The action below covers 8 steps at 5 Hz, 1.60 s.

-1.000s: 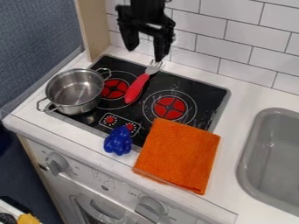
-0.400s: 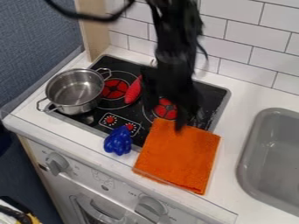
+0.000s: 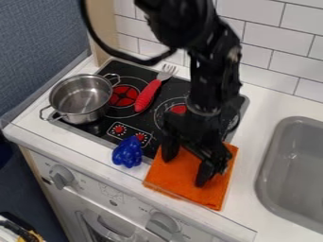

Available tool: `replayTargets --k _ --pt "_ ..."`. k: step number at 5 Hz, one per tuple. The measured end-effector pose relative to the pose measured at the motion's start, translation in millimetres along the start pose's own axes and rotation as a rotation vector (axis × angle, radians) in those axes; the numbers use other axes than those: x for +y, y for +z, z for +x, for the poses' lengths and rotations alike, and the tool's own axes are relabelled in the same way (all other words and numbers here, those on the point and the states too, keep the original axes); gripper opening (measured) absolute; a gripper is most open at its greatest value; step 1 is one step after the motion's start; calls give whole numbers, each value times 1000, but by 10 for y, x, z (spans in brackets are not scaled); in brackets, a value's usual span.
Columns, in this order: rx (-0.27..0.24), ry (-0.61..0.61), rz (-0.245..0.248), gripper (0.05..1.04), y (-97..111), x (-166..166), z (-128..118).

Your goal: Moved the orange towel to the opposite edge of the right burner

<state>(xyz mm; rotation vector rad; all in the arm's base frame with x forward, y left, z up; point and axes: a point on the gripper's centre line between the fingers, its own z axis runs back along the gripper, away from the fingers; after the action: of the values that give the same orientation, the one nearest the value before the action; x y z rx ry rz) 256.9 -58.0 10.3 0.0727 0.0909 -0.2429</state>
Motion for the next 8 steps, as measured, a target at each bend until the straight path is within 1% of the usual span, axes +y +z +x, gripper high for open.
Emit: replayTargets --k 1,2,3,4,5,6,7,8 --pt "10 22 -5 1001 -36 27 113" --pt "17 86 -37 1001 -16 112 362" --pt "-16 150 -62 1001 56 282 782" --pt "-41 164 -65 1000 103 462 1133" --pt "-55 152 -63 1000 131 580 1375" --pt "-66 131 -61 1001 141 597 1436" --pt "-81 134 -89 1000 180 592 1428" --pt "-175 140 -68 1000 607 668 1425"
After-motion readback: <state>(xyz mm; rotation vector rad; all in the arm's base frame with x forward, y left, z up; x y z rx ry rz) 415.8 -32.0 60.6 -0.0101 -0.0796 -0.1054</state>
